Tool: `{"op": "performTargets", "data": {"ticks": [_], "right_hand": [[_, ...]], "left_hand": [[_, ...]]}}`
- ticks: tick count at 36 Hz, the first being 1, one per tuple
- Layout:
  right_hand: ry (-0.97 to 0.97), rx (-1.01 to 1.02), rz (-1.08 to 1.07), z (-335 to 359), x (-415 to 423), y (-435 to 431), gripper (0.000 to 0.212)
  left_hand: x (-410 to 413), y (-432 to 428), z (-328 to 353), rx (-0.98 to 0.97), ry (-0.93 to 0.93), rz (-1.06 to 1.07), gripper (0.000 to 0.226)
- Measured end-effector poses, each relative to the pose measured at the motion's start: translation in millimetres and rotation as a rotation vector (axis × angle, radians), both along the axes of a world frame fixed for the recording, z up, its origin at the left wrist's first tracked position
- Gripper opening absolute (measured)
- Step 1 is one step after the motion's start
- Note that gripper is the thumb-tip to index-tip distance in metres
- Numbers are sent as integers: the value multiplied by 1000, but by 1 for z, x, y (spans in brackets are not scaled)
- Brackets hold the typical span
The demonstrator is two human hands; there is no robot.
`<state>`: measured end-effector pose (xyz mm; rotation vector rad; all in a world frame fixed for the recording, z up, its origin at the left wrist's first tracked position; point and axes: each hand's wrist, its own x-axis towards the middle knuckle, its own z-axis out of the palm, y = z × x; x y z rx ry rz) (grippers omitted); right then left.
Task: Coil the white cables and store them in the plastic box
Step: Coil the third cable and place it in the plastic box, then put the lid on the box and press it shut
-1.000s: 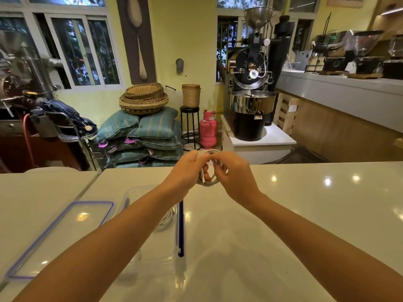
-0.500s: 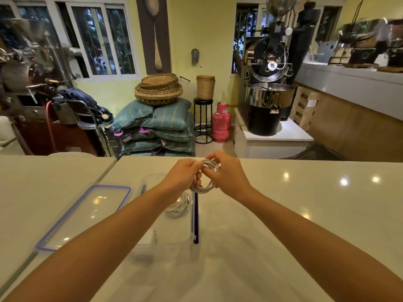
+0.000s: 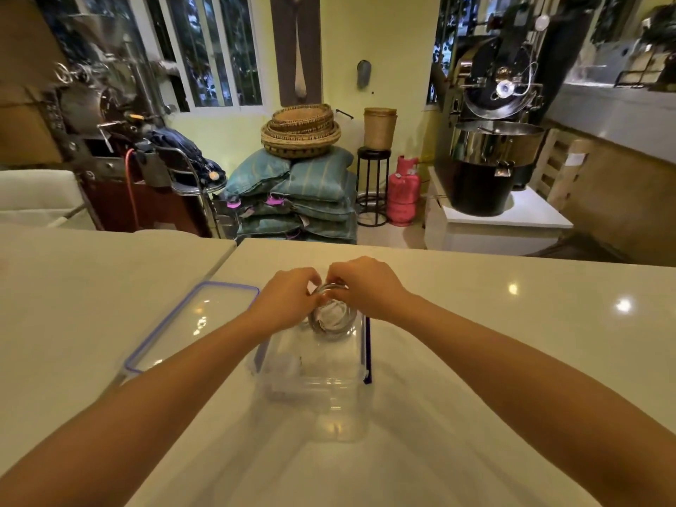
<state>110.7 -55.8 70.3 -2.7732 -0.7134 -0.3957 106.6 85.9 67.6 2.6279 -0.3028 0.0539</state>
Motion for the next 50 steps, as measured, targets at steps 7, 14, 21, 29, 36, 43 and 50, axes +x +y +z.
{"op": "performTargets", "data": {"ticks": [7, 14, 21, 29, 36, 43, 50], "right_hand": [[137, -198, 51, -12, -1, 17, 25], [350, -378, 69, -19, 1, 30, 25], [394, -451, 34, -34, 4, 32, 24], [406, -530, 28, -33, 5, 33, 29], [477, -535, 52, -19, 9, 30, 44], [455, -238, 107, 24, 15, 51, 46], [629, 254, 127, 31, 12, 120, 53]], "left_hand": [[-3, 12, -24, 156, 98, -5, 22], [-10, 6, -33, 382, 142, -87, 26], [-9, -1, -47, 540, 98, -105, 21], [-9, -3, -46, 451, 170, -137, 21], [-4, 17, -19, 140, 132, -161, 18], [13, 87, 8, 41, -95, 130, 19], [15, 166, -25, 271, 66, 372, 31]]}}
